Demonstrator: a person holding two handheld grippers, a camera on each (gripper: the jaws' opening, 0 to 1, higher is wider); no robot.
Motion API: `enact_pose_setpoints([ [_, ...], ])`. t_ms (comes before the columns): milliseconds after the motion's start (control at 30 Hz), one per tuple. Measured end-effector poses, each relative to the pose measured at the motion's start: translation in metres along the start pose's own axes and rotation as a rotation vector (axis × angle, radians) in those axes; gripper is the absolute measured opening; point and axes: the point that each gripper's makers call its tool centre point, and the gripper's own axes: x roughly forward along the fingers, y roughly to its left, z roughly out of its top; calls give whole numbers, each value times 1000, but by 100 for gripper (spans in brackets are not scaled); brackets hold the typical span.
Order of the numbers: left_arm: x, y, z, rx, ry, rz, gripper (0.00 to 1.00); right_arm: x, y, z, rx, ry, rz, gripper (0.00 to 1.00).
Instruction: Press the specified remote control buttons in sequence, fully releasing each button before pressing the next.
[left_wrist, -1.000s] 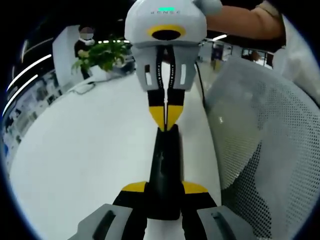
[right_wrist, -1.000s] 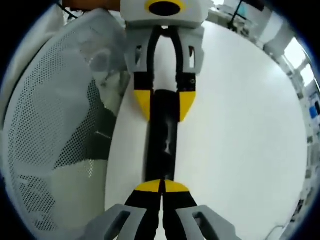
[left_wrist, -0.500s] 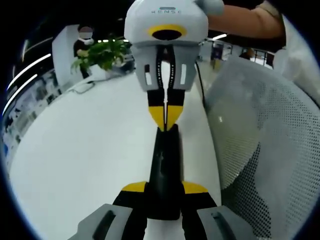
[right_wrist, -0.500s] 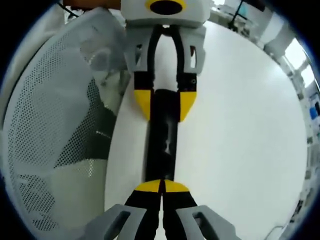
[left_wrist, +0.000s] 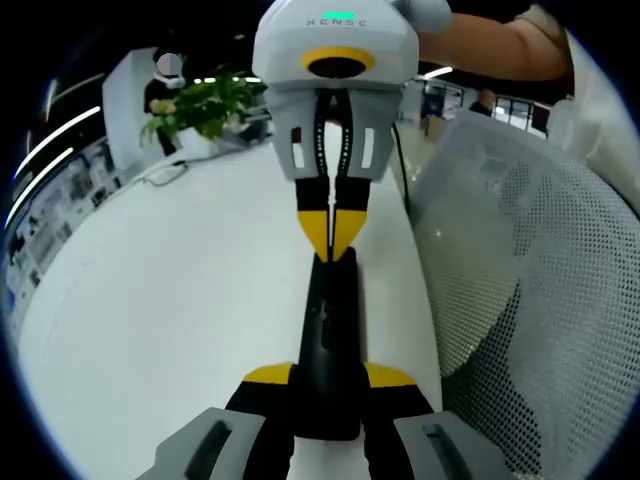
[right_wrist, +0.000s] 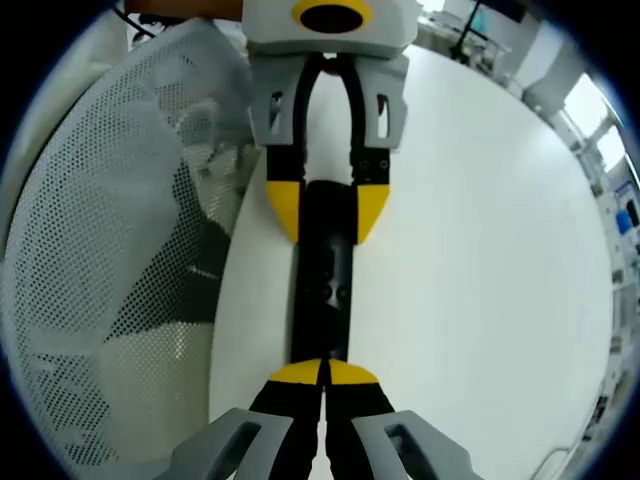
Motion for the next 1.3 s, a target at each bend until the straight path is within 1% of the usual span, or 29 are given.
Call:
enact_pose_setpoints([
  [300, 0, 0, 0, 1, 3, 0, 24, -1, 1, 1, 7, -5, -7, 0],
  [600, 0, 0, 0, 4, 18, -9, 24, -1, 0, 1, 14, -13, -23, 0],
  [1100, -1, 1, 0, 14, 28, -23, 24, -2, 0, 2, 24, -13, -24, 0],
  [1233, -1, 1, 1, 17, 31, -26, 24, -2, -1, 2, -2, -12, -26, 0],
  [1300, -1, 0, 1, 20, 34, -28, 24, -3, -1, 2, -1, -16, -24, 0],
])
